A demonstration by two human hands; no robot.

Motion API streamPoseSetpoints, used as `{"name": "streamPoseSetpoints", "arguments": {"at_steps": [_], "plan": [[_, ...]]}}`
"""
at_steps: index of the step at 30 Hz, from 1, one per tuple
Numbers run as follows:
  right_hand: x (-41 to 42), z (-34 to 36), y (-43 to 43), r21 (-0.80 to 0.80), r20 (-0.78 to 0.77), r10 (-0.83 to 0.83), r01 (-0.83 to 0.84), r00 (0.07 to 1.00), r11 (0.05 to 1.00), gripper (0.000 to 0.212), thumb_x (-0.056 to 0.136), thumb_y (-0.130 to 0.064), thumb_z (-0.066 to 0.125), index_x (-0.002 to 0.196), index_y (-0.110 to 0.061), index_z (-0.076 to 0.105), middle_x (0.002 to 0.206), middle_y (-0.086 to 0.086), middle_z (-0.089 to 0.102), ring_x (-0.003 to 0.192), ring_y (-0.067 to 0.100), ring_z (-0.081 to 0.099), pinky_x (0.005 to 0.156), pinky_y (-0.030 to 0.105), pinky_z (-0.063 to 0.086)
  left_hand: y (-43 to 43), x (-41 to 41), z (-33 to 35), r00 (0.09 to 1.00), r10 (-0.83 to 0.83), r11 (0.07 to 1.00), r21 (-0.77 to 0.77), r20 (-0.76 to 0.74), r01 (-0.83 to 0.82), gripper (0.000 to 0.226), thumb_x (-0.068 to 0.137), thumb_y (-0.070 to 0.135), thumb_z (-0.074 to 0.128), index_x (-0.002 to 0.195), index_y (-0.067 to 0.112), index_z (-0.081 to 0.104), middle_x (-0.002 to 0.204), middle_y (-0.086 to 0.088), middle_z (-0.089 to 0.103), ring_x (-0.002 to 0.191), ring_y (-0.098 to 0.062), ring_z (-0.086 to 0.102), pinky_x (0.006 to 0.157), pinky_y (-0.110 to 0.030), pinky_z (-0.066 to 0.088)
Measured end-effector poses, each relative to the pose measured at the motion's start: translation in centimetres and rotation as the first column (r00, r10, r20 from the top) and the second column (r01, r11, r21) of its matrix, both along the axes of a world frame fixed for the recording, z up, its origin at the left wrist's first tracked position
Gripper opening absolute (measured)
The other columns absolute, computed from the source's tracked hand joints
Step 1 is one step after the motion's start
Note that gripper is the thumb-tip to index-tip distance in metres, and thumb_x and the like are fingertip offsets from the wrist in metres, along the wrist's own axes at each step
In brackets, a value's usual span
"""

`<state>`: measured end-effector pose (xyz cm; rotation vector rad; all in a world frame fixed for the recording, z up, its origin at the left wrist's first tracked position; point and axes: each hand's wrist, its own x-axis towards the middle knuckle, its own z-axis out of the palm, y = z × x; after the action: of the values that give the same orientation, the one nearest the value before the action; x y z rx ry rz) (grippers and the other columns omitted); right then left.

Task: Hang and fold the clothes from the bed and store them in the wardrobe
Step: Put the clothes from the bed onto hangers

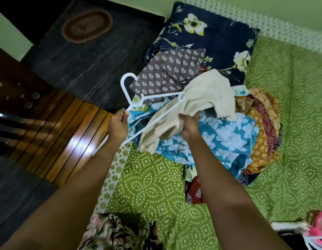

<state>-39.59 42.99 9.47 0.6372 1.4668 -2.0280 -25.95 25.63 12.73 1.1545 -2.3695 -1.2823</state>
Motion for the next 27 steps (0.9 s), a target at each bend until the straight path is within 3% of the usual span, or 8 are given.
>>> {"name": "streamPoseSetpoints", "arguments": {"at_steps": [4, 8, 11, 15, 17, 20, 25, 27], "plan": [[0.8, 5.1, -1.1, 0.173, -0.204, 0.278, -0.245, 0.939, 0.954, 0.072, 0.086, 0.014, 0.047, 0.146, -0.019, 0.023, 0.143, 0.004, 0.04, 0.125, 0.025, 0.044, 0.102, 0.044, 0.041, -0.6, 0.1, 3.2, 0.997, -0.027, 0.999, 0.029, -0.07, 0.029, 0.03, 0.089, -0.011, 0.037, 0.105, 0.014, 0.043, 0.081, 0.006, 0.05, 0.067, -0.021, 0.05, 0.067, -0.036, 0.044], [2.9, 10.3, -1.9, 0.275, -0.265, 0.467, -0.398, 0.843, 0.875, 0.064, 0.09, 0.007, 0.051, 0.147, -0.01, 0.027, 0.148, 0.003, 0.034, 0.132, 0.023, 0.038, 0.109, 0.04, 0.034, -0.8, 0.2, 7.5, 0.999, -0.03, 0.99, 0.133, -0.036, 0.034, 0.015, 0.09, 0.006, 0.053, 0.086, 0.02, 0.057, 0.092, -0.008, 0.059, 0.076, -0.019, 0.05, 0.063, -0.032, 0.043], [4.9, 14.0, -2.3, 0.249, -0.304, 0.52, -0.46, 0.798, 0.852, 0.036, 0.09, 0.004, 0.053, 0.126, 0.003, 0.05, 0.111, 0.01, 0.065, 0.09, 0.019, 0.065, 0.079, 0.029, 0.054, -0.5, 0.8, 10.4, 0.998, 0.055, 0.954, 0.294, -0.007, -0.05, 0.014, 0.09, 0.027, 0.058, 0.084, 0.016, 0.065, 0.091, -0.006, 0.058, 0.082, -0.02, 0.05, 0.072, -0.03, 0.039], [7.6, 19.0, -3.7, 0.194, -0.41, 0.541, -0.51, 0.734, 0.838, 0.02, 0.094, -0.017, 0.055, 0.083, -0.002, 0.063, 0.056, -0.007, 0.065, 0.049, 0.004, 0.058, 0.048, 0.016, 0.046, -1.1, 2.3, 12.6, 0.994, 0.11, 0.913, 0.398, -0.026, -0.091, 0.036, 0.081, 0.046, 0.065, 0.083, 0.01, 0.064, 0.088, -0.007, 0.061, 0.081, -0.022, 0.054, 0.075, -0.031, 0.042], [9.1, 21.1, -4.6, 0.207, -0.423, 0.558, -0.523, 0.715, 0.827, 0.033, 0.094, -0.024, 0.056, 0.064, -0.01, 0.056, 0.048, -0.007, 0.06, 0.041, 0.004, 0.052, 0.042, 0.014, 0.04, -1.6, 3.5, 13.9, 0.993, 0.114, 0.89, 0.447, -0.025, -0.091, 0.044, 0.072, 0.053, 0.069, 0.085, 0.011, 0.065, 0.087, -0.006, 0.063, 0.082, -0.022, 0.058, 0.079, -0.031, 0.048], [10.5, 23.1, -5.7, 0.221, -0.446, 0.595, -0.562, 0.669, 0.797, 0.029, 0.092, -0.025, 0.059, 0.069, -0.008, 0.06, 0.054, -0.004, 0.063, 0.045, 0.006, 0.055, 0.045, 0.015, 0.041, -2.8, 4.5, 14.9, 0.99, 0.125, 0.836, 0.545, -0.071, -0.066, 0.064, 0.056, 0.063, 0.068, 0.098, 0.015, 0.069, 0.095, -0.004, 0.069, 0.089, -0.022, 0.063, 0.087, -0.036, 0.051], [12.1, 27.0, -7.3, 0.417, -0.444, 0.766, -0.65, 0.465, 0.636, 0.034, 0.09, -0.022, 0.062, 0.058, -0.013, 0.059, 0.043, -0.008, 0.054, 0.036, 0.003, 0.043, 0.039, 0.014, 0.033, -4.3, 5.8, 17.8, 0.978, 0.063, 0.737, 0.671, -0.198, 0.088, 0.035, 0.083, 0.044, 0.06, 0.101, 0.015, 0.07, 0.093, -0.011, 0.071, 0.084, -0.024, 0.067, 0.074, -0.031, 0.056], [12.6, 28.0, -8.3, 0.507, -0.454, 0.812, -0.643, 0.366, 0.574, 0.036, 0.089, -0.023, 0.064, 0.056, -0.011, 0.054, 0.04, -0.01, 0.044, 0.035, 0.003, 0.034, 0.038, 0.016, 0.026, -5.6, 5.6, 16.9, 0.982, 0.042, 0.751, 0.653, -0.187, 0.093, 0.058, 0.071, 0.062, 0.066, 0.106, 0.015, 0.07, 0.108, -0.015, 0.067, 0.098, -0.029, 0.065, 0.089, -0.04, 0.052]]}}
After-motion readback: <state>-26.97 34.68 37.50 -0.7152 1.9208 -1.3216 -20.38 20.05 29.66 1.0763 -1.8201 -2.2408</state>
